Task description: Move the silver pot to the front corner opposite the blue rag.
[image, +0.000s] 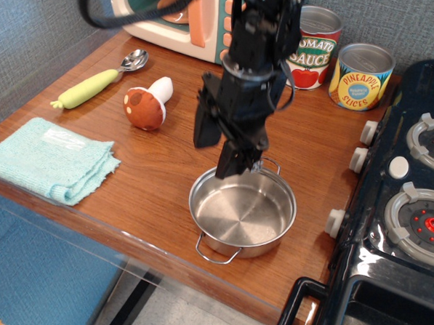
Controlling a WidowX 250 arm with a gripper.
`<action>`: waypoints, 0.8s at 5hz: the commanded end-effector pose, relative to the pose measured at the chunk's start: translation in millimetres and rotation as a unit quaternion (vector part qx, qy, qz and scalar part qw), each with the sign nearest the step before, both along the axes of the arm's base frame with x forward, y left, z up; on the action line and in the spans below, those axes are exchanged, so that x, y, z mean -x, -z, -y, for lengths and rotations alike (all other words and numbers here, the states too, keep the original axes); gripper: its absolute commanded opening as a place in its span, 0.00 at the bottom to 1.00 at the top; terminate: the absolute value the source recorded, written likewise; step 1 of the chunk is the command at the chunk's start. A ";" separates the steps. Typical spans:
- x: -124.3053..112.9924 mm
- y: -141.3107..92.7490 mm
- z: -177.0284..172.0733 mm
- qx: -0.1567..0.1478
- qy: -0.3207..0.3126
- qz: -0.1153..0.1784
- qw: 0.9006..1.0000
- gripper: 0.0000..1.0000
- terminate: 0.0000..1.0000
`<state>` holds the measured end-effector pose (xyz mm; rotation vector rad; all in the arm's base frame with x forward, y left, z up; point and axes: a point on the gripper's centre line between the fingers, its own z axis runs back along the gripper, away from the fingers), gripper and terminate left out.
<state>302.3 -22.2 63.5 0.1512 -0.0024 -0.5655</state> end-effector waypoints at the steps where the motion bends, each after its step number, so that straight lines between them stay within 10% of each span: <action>1: 8.1 -24.3 -3.8 0.037 -0.068 0.040 0.996 1.00 0.00; 4: 11.3 -11.7 -11.6 0.056 -0.165 0.020 0.984 1.00 0.00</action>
